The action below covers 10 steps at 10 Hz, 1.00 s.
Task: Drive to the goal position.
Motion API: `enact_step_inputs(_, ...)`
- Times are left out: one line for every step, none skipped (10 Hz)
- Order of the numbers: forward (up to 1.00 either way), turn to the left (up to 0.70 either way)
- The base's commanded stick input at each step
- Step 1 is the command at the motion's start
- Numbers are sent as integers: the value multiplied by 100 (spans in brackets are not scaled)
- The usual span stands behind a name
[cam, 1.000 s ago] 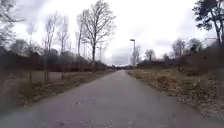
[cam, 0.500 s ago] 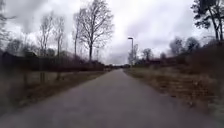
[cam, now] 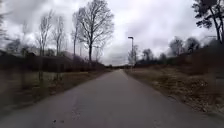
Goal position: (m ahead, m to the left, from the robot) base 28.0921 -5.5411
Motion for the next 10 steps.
enact_step_inputs(70, 0)
enact_step_inputs(70, 0)
enact_step_inputs(70, 0)
enact_step_inputs(70, 0)
enact_step_inputs(70, 0)
enact_step_inputs(70, 0)
enact_step_inputs(70, 0)
enact_step_inputs(70, 0)
enact_step_inputs(70, 0)
enact_step_inputs(70, 0)
